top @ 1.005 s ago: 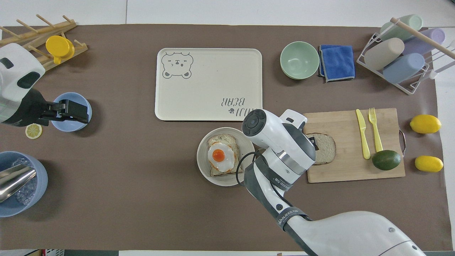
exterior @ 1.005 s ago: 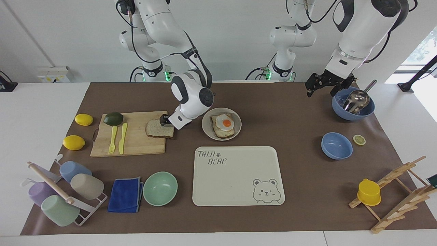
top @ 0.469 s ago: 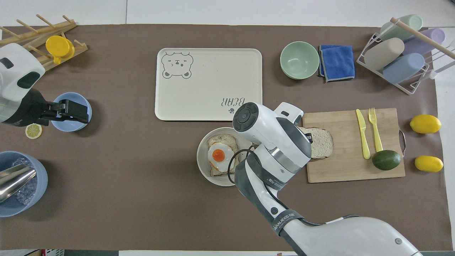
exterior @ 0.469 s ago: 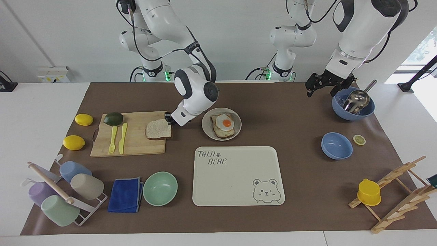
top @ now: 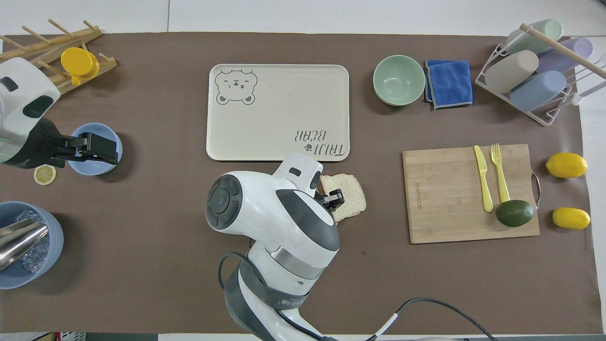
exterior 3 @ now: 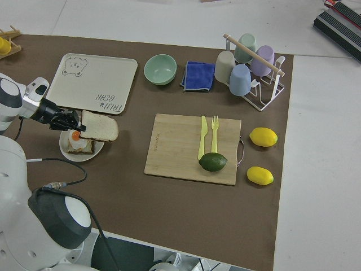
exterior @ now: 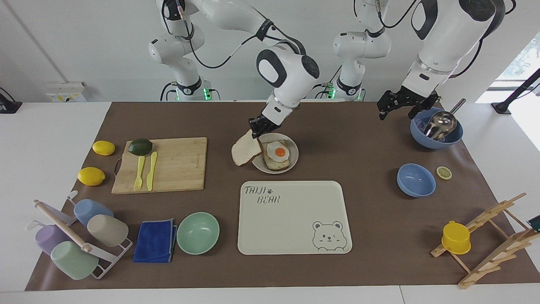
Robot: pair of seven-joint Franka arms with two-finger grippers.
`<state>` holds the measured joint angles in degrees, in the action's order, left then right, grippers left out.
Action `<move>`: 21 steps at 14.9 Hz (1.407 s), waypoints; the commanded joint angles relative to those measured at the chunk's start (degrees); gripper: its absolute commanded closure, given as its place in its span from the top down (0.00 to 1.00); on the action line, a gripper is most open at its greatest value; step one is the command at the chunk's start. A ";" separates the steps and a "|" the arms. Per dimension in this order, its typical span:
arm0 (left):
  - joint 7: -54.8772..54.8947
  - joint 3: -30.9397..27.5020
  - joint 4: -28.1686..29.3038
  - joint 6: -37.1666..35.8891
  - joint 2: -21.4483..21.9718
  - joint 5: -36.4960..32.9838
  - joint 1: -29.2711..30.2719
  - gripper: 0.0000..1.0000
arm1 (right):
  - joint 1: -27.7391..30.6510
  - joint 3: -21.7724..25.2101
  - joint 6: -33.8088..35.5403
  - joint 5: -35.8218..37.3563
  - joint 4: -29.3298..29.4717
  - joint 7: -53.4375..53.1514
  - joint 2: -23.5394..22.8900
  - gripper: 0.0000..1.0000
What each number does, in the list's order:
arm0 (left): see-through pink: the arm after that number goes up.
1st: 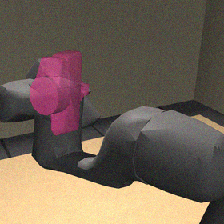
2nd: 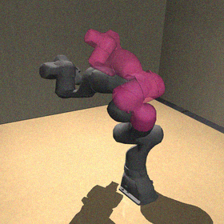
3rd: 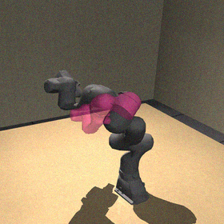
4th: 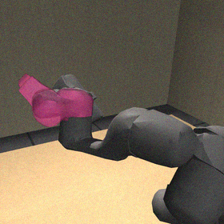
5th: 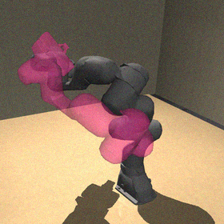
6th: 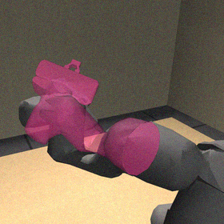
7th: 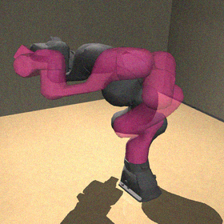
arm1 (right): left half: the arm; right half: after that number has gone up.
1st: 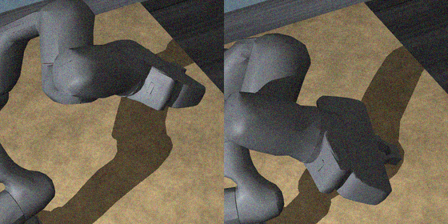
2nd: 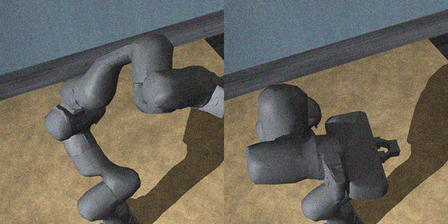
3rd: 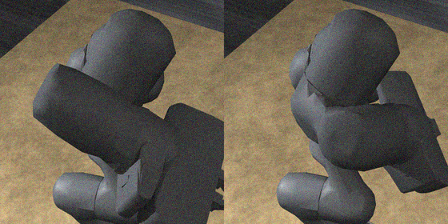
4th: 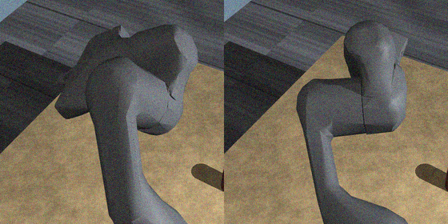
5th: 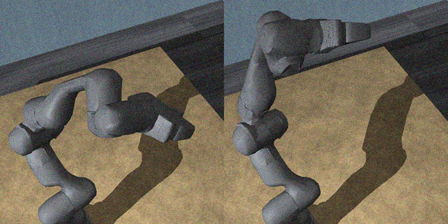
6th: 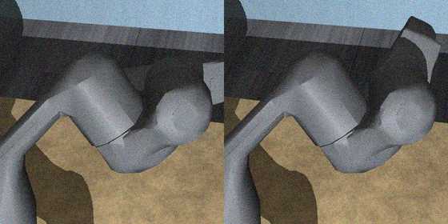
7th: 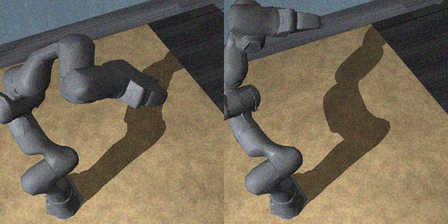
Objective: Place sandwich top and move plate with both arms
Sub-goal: 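Carry the bread slice with the right gripper and lay it on the egg toast, then withdraw the right gripper while the left gripper reaches toward the plate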
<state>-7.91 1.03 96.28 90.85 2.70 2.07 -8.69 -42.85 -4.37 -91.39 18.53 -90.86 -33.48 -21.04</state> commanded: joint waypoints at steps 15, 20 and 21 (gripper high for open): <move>0.35 0.12 0.14 -0.32 0.73 0.39 0.43 1.00 | -1.28 -0.11 -13.81 -10.53 -1.25 -9.68 -1.12 0.93; 0.17 0.20 0.14 -0.67 0.82 0.39 0.34 1.00 | 8.01 -0.02 -12.24 -13.34 -0.02 -4.51 4.94 1.00; 0.17 0.20 0.14 -0.67 0.82 0.39 0.34 1.00 | 11.26 -0.02 -10.58 -13.43 -0.02 -3.18 6.17 1.00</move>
<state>-7.91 1.04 96.28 90.85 2.72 2.07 -8.69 -37.86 -3.88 -103.87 7.47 -89.96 -40.65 -17.99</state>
